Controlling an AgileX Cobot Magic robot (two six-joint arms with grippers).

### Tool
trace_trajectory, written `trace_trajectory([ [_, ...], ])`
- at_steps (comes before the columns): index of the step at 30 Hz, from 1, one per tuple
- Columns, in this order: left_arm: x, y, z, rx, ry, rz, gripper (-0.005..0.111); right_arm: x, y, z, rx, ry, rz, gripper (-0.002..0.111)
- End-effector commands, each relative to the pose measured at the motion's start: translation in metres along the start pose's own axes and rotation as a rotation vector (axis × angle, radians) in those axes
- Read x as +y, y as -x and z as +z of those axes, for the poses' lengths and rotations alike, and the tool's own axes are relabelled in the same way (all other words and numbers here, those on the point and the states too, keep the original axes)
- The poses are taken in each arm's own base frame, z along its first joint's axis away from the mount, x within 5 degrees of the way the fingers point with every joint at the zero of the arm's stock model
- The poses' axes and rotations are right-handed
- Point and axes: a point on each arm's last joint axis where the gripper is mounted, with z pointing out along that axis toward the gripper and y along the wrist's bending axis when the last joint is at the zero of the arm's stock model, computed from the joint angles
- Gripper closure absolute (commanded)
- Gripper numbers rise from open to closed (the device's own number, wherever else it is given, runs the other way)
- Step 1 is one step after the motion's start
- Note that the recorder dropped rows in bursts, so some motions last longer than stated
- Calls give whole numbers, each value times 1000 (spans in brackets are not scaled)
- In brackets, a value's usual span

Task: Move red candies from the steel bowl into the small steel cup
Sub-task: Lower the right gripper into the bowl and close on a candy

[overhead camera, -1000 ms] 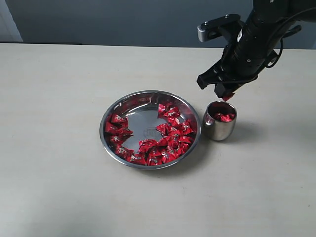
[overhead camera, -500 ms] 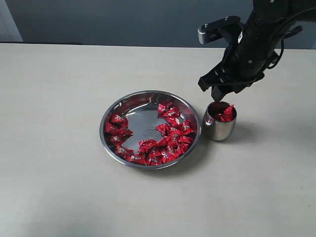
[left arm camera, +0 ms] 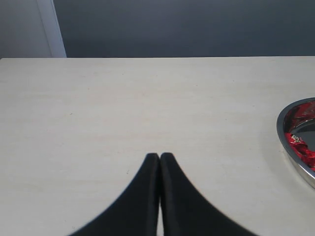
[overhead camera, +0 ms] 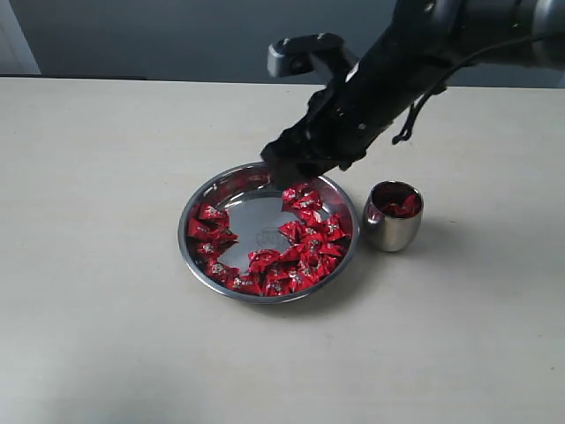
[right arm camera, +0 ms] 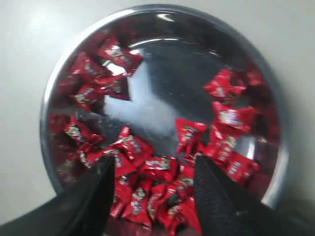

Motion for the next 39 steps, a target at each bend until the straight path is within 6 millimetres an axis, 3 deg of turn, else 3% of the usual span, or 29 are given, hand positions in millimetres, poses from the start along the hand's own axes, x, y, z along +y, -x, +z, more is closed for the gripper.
trace_trajectory([
  [1, 0, 0, 0, -8, -5, 1, 106, 14, -6, 36, 71, 36, -60, 54],
  [7, 0, 0, 0, -8, -5, 1, 106, 19, -17, 72, 161, 80, -26, 54],
  [20, 0, 0, 0, -8, -5, 1, 106, 34, -21, 89, 180, 88, -63, 54],
  [26, 0, 0, 0, -8, -5, 1, 106, 29, -28, 105, 219, 87, -51, 55],
  [29, 0, 0, 0, -8, -5, 1, 106, 29, -27, 105, 201, 79, -51, 62],
  [35, 0, 0, 0, -8, -5, 1, 106, 29, -21, 103, 180, 75, -58, 97],
  [39, 0, 0, 0, -8, -5, 1, 106, 30, -17, 100, 167, 76, -63, 109],
])
